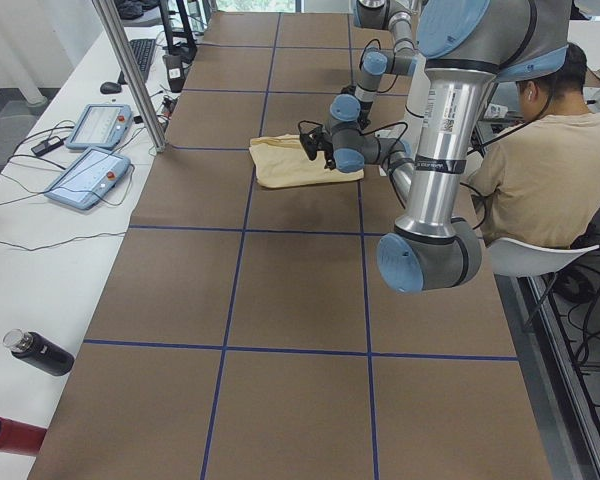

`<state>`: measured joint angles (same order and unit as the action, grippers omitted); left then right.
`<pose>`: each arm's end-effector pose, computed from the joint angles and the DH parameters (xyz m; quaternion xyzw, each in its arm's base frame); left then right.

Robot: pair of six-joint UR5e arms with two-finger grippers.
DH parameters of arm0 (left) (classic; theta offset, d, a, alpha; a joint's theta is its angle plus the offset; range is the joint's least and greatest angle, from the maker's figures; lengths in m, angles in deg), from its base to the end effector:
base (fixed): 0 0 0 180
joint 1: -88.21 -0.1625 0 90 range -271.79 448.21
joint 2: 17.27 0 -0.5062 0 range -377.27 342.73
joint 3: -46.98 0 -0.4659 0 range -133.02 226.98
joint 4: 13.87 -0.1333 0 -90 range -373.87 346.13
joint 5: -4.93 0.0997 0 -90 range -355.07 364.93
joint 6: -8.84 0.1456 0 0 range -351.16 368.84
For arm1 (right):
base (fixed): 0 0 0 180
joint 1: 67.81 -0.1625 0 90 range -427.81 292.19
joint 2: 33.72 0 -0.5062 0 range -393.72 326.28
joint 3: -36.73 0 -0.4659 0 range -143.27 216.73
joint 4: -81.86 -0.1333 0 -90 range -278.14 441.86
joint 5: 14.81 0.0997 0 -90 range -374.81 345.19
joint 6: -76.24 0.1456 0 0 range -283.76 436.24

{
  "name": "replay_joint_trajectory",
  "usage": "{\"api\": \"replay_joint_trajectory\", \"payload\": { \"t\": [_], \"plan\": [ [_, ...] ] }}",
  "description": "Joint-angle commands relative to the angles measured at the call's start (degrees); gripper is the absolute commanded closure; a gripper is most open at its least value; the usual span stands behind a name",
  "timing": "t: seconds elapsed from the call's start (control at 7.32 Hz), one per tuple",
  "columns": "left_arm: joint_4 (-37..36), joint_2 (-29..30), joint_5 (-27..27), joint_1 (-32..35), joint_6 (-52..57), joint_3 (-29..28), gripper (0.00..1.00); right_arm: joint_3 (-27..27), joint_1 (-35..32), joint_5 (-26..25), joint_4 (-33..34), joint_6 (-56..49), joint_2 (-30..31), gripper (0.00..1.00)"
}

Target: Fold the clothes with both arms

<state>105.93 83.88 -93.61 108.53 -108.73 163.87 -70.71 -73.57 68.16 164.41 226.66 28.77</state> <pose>0.5574 -0.3255 0.3340 -0.0968 0.5515 -0.2979 0.7732 -0.7200 -0.2245 0.2915 -0.1535 -0.4167 0.5116 0.7355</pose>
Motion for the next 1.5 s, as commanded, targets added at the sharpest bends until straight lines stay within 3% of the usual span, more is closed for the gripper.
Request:
{"api": "replay_joint_trajectory", "payload": {
  "t": [0.0, 0.41, 1.09, 1.37],
  "plan": [
    [0.1, -0.5, 12.2, -14.3, -14.6, 0.4, 0.2, -0.1, -0.2, 0.0, 0.1, -0.1, 0.1, 1.0],
    [0.0, -0.1, 14.0, -19.2, -17.5, -1.7, 0.2, -0.1, -0.2, 0.0, 0.1, -0.1, -0.2, 1.0],
    [0.0, 0.7, 16.6, -17.8, -17.9, -3.9, 0.21, -0.1, -0.2, 0.0, 0.1, -0.1, -0.2, 1.0],
    [0.0, 0.8, 16.6, -18.0, -17.9, -4.5, 0.31, -0.1, -0.3, 0.0, 0.1, -0.1, -0.2, 1.0]
  ]
}}
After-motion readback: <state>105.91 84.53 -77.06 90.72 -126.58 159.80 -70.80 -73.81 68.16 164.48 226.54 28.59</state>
